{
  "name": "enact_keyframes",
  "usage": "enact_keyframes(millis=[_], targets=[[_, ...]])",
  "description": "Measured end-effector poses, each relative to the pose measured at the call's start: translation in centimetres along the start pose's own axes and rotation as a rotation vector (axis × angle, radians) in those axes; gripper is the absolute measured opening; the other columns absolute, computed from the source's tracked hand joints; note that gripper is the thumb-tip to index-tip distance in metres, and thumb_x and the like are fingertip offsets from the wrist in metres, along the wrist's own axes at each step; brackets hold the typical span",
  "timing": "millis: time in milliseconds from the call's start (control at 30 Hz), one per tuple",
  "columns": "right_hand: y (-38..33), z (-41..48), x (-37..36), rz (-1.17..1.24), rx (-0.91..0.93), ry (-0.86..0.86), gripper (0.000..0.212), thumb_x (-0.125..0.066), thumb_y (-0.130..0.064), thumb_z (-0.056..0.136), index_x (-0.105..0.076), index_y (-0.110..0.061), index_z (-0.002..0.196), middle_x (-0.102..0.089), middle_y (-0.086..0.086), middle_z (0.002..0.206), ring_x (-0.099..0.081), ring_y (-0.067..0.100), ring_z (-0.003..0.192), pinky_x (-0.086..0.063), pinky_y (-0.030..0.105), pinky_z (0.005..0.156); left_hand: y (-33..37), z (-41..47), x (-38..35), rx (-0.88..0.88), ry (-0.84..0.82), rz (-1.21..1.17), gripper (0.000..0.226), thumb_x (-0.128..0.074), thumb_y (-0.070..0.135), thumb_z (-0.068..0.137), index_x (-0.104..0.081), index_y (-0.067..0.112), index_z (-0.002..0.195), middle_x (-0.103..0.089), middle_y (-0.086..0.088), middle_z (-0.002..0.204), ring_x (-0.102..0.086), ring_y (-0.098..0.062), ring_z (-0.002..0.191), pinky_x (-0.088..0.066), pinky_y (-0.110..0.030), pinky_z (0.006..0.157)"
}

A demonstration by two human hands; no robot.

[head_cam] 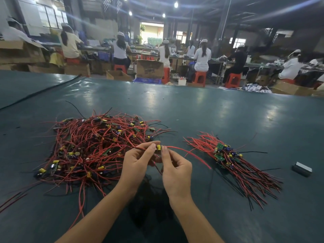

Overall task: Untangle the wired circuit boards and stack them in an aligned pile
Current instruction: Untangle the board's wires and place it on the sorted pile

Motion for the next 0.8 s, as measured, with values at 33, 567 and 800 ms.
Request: enact_keyframes(millis=[33, 567, 800], targets=[[-0.1, 0.1, 0.1, 0.044, -0.032, 0.033, 0.030, -0.064, -0.021, 0.096, -0.079, -0.033, 0.073, -0.074, -0.002, 0.072, -0.065, 0.007, 0.068, -0.055, 0.022, 0.065, 0.1, 0.0, 0.0, -0.042, -0.019, 0.054, 0.019, -0.058, 0.009, 0.095, -0.075, 0.017, 0.097, -0.076, -0.006, 0.088, -0.073, -0.022, 0.082, -0.057, -0.023, 0.070], [-0.3, 0.8, 0.3, 0.282, -0.377, 0.092, 0.023, -0.073, -0.020, 0.087, -0.079, -0.019, 0.065, -0.065, -0.004, 0.059, -0.054, 0.010, 0.053, -0.047, 0.026, 0.054, 0.1, -0.6, -0.6, -0.035, -0.041, 0.111, 0.046, -0.059, 0.028, 0.095, -0.059, 0.018, 0.051, -0.052, 0.004, 0.048, -0.049, -0.008, 0.044, -0.040, -0.018, 0.044], [-0.5, 3.3, 3.0, 0.394, -0.461, 0.260, 0.015, -0.071, -0.016, 0.089, -0.076, -0.014, 0.075, -0.057, -0.009, 0.051, -0.039, 0.003, 0.038, -0.034, 0.016, 0.035, 0.6, -0.7, -0.9, -0.041, -0.054, 0.108, 0.049, -0.059, 0.025, 0.094, -0.051, 0.018, 0.046, -0.046, 0.000, 0.044, -0.042, -0.010, 0.039, -0.035, -0.019, 0.039]])
Point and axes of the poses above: each hand's wrist, its own z-axis towards the middle knuckle, its own x-axis out of the back of the hand, y = z × x, the point moved 2 cm from there along z, towards the middle knuckle
